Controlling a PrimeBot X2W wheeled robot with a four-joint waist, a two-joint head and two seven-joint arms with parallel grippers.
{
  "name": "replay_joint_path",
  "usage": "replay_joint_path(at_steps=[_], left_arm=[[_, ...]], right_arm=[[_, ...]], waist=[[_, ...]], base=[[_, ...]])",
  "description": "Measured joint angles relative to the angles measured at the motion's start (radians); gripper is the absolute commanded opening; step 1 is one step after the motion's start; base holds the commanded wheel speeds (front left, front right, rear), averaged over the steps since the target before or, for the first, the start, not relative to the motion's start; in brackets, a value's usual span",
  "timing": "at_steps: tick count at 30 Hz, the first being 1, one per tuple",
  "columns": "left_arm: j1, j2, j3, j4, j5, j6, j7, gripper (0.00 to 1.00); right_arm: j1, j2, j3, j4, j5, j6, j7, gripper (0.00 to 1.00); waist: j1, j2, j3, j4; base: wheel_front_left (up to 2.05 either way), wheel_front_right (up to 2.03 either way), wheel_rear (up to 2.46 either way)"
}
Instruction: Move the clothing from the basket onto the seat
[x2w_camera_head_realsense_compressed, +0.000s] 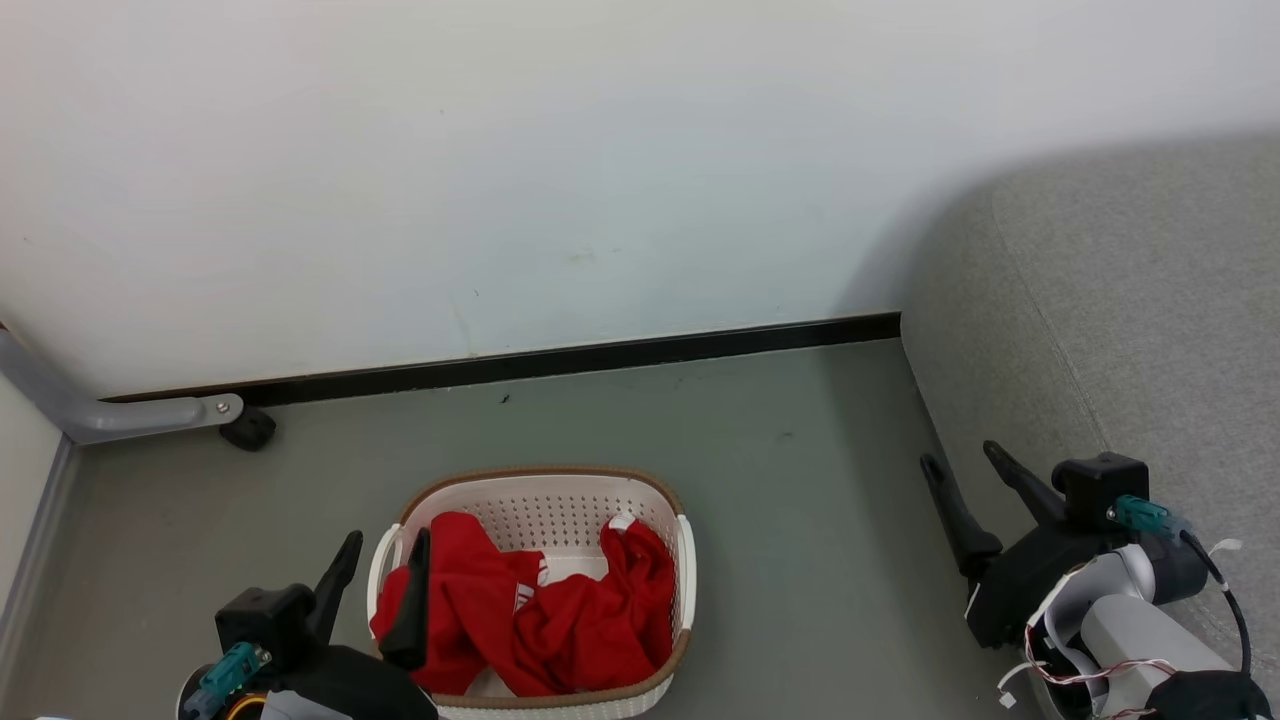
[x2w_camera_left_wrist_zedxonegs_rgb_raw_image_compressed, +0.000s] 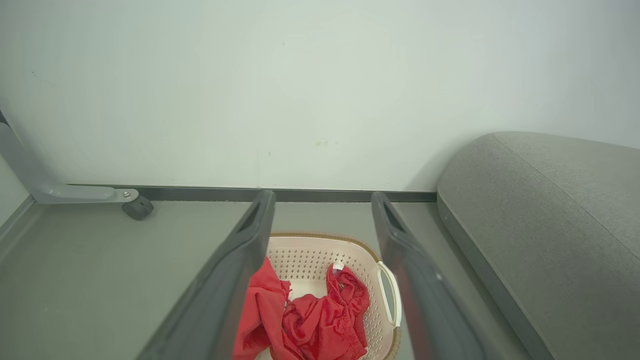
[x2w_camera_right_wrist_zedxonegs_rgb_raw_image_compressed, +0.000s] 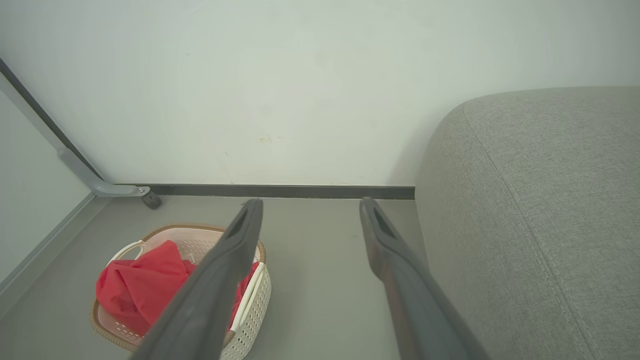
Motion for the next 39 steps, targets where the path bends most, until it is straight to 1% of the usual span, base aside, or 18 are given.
replay_joint_path(at_steps=[2, 8, 10, 13, 21, 33, 34, 37, 39], left_arm=[[0.0, -0.004, 0.009, 0.0, 0.007, 0.004, 0.0, 1.0], [0.0, -0.009, 0.046, 0.0, 0.013, 0.02, 0.0, 1.0], [0.001, -0.014, 0.056, 0.0, 0.016, 0.029, 0.0, 1.0], [0.002, -0.023, 0.074, 0.0, 0.02, 0.044, 0.0, 1.0], [0.002, -0.033, 0.11, 0.005, 0.03, 0.07, 0.0, 1.0], [0.004, -0.048, 0.12, 0.007, 0.069, 0.067, 0.0, 1.0], [0.004, -0.047, 0.123, 0.008, 0.07, 0.059, 0.0, 1.0], [0.005, -0.048, 0.126, 0.009, 0.075, 0.059, 0.0, 1.0], [0.007, -0.05, 0.128, 0.009, 0.079, 0.052, 0.0, 1.0]], right_arm=[[-0.001, -0.001, -0.003, 0.005, 0.0, -0.001, -0.002, 1.0], [-0.002, 0.0, -0.021, 0.012, 0.0, -0.033, -0.01, 1.0], [-0.006, 0.0, -0.032, 0.021, 0.0, -0.037, -0.013, 1.0], [-0.013, 0.0, -0.045, 0.024, 0.0, -0.062, -0.014, 1.0], [-0.013, -0.001, -0.06, 0.027, 0.0, -0.087, -0.022, 1.0], [-0.013, 0.0, -0.061, 0.027, 0.0, -0.091, -0.024, 1.0], [-0.013, 0.0, -0.061, 0.027, -0.002, -0.091, -0.024, 1.0], [-0.013, 0.001, -0.061, 0.027, -0.009, -0.091, -0.024, 1.0], [-0.013, 0.002, -0.061, 0.027, -0.009, -0.091, -0.024, 1.0]], waist=[[0.0, 0.0, 0.0, 0.0], [0.0, 0.0, 0.0, 0.001], [-0.0001, 0.0, 0.0, 0.001], [0.0, 0.0, 0.001, 0.001], [0.0, 0.0, 0.002, 0.002], [0.0, 0.0, 0.002, 0.003], [0.0, 0.0, 0.002, 0.003], [0.0, 0.0, 0.003, 0.003], [-0.0001, 0.0, 0.004, 0.002]], base=[[0.0, 0.0, 0.0], [0.0, 0.0, 0.0], [0.0, 0.0, 0.0], [0.0, 0.0, 0.0], [0.0, 0.0, 0.0], [0.0, 0.0, 0.0], [0.0, 0.0, 0.0], [0.0, 0.0, 0.0], [0.0, 0.0, 0.0]])
